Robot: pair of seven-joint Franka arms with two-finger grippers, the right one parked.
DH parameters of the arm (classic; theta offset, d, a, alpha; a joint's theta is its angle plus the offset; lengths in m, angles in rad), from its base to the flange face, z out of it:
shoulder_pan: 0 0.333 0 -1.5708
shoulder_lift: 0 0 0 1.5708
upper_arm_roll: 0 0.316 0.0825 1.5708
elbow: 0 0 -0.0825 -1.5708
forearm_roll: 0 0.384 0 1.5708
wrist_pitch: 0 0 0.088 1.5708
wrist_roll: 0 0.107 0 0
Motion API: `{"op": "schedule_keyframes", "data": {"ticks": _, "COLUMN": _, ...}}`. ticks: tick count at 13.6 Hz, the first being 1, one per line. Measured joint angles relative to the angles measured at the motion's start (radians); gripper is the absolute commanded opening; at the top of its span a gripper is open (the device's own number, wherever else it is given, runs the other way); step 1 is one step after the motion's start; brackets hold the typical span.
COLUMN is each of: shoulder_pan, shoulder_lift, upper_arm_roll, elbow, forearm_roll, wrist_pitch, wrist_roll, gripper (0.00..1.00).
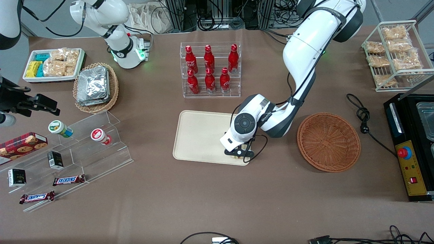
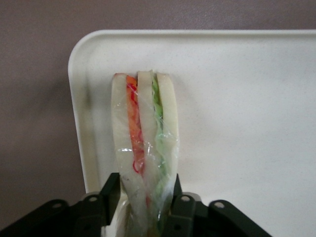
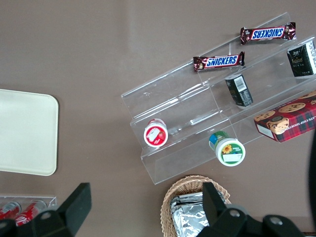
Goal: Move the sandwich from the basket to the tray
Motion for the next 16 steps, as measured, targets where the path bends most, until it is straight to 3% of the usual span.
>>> {"op": "schedule_keyframes", "data": {"ticks": 5, "shoulder_pan": 0.010, "shoulder_lift": -0.029, "upper_arm_roll": 0.002, "elbow": 0.003, "forearm_roll": 0.000, "wrist_pitch": -0.002, "wrist_roll": -0.001, "gripper": 1.00}}
{"op": "schedule_keyframes", "data": {"ticks": 9, "shoulder_pan": 0.050, "shoulder_lift": -0.133, "upper_arm_roll": 0.005, "elbow": 0.011, "forearm_roll": 0.000, "wrist_pitch": -0.083, "wrist_roll": -0.001, "gripper": 1.00}}
{"op": "schedule_keyframes", "data": {"ticks": 16, "shoulder_pan": 0.204, "shoulder_lift": -0.392, "upper_arm_roll": 0.009, "elbow": 0.028, "forearm_roll": -0.001, "wrist_pitch": -0.398, "wrist_roll": 0.038, "gripper": 1.00}}
